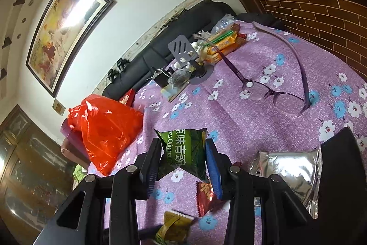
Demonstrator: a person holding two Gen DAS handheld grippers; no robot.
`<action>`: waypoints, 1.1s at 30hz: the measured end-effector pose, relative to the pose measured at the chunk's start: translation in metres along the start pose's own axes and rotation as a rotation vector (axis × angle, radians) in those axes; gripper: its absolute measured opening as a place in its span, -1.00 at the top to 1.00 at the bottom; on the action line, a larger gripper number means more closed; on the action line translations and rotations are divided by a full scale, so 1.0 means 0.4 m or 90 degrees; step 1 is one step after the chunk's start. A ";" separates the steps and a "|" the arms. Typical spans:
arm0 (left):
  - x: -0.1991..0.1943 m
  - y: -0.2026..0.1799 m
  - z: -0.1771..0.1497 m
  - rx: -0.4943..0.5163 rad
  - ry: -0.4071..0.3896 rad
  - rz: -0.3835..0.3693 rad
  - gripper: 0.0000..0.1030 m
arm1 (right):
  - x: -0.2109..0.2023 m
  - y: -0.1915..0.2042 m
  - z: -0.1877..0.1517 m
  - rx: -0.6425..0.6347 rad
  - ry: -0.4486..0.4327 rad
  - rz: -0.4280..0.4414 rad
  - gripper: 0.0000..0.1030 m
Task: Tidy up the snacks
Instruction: 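Grasp the yellow-green pea packet with the left tool, then carry the two pea packets over the cardboard box with both tools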
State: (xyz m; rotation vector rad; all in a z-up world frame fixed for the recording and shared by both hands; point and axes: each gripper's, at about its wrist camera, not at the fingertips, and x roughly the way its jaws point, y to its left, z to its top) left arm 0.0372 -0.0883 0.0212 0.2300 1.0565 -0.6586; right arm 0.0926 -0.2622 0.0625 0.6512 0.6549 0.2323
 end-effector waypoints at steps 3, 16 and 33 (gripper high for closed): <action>0.006 0.010 0.007 -0.037 0.002 0.023 -0.43 | 0.002 0.003 -0.001 -0.004 0.000 -0.003 0.19; -0.042 0.073 -0.017 -0.116 -0.051 0.110 0.54 | 0.018 0.010 -0.010 -0.023 0.018 -0.001 0.19; -0.179 0.282 -0.133 -0.281 -0.205 0.268 0.53 | 0.109 0.237 -0.213 -0.328 0.127 0.038 0.19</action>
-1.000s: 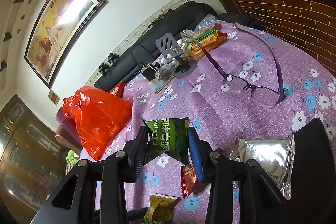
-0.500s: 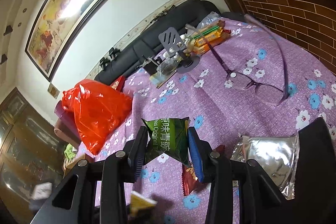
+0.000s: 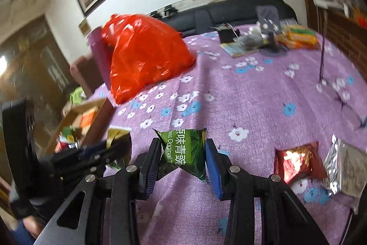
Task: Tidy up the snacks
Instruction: 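Carry the two pea packets over the cardboard box with both tools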
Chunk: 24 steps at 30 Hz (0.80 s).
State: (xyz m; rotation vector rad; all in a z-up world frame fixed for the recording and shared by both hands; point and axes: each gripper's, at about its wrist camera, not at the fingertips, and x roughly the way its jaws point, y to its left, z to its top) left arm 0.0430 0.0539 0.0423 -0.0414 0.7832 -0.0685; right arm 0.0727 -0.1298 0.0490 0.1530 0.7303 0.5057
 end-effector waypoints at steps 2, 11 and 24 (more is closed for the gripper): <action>-0.015 -0.002 -0.004 0.003 -0.010 0.001 0.53 | 0.000 0.010 -0.003 -0.018 -0.005 -0.006 0.19; -0.028 -0.012 -0.005 0.023 -0.042 0.035 0.53 | 0.005 0.019 -0.005 -0.030 -0.002 -0.016 0.19; -0.063 -0.046 -0.010 0.068 -0.101 0.091 0.52 | 0.004 0.012 -0.002 -0.018 -0.007 -0.021 0.19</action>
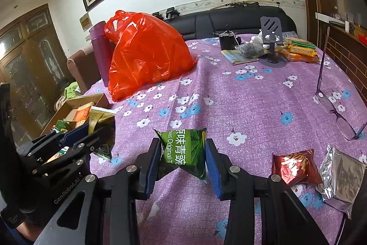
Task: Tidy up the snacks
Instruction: 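Carry the two pea packets over the cardboard box with both tools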
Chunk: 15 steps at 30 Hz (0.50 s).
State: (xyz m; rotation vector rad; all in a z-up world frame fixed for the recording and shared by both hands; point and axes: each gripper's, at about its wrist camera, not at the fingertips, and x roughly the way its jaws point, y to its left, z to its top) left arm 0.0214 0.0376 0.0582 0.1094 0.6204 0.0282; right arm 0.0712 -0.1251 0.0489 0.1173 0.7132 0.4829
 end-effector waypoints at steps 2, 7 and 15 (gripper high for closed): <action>-0.005 -0.001 0.001 0.003 -0.007 0.005 0.52 | 0.000 0.000 0.000 0.000 0.000 -0.001 0.19; -0.016 -0.001 0.002 0.008 -0.022 0.016 0.52 | 0.000 -0.001 -0.001 0.000 -0.002 -0.001 0.19; -0.026 -0.004 0.003 0.012 -0.034 0.024 0.52 | 0.000 -0.002 -0.001 -0.001 -0.003 -0.001 0.19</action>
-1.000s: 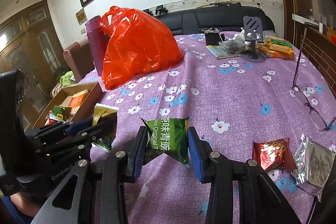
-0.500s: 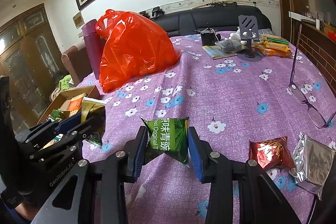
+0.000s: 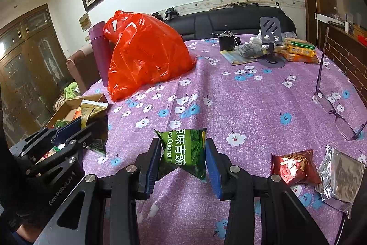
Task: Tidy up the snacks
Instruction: 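Carry the two pea packets over the cardboard box with both tools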
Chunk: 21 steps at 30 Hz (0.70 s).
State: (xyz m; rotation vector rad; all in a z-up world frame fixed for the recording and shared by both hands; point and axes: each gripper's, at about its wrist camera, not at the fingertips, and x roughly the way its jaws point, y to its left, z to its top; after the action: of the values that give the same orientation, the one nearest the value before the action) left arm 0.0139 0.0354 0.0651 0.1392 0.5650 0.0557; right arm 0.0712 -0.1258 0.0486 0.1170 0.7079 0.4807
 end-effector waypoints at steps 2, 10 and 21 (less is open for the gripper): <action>-0.004 0.000 0.000 0.001 -0.004 0.003 0.52 | 0.000 0.001 0.000 -0.001 0.001 -0.001 0.19; -0.015 -0.004 0.003 0.007 -0.016 0.009 0.52 | -0.002 0.001 0.002 -0.003 -0.003 -0.001 0.19; -0.150 0.107 -0.002 -0.056 -0.036 -0.003 0.51 | -0.008 0.011 0.006 -0.014 -0.020 0.002 0.19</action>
State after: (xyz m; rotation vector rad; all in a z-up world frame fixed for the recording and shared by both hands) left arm -0.0377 0.0724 0.1024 0.0539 0.5059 0.0719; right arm 0.0688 -0.1231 0.0534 0.1050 0.6713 0.4890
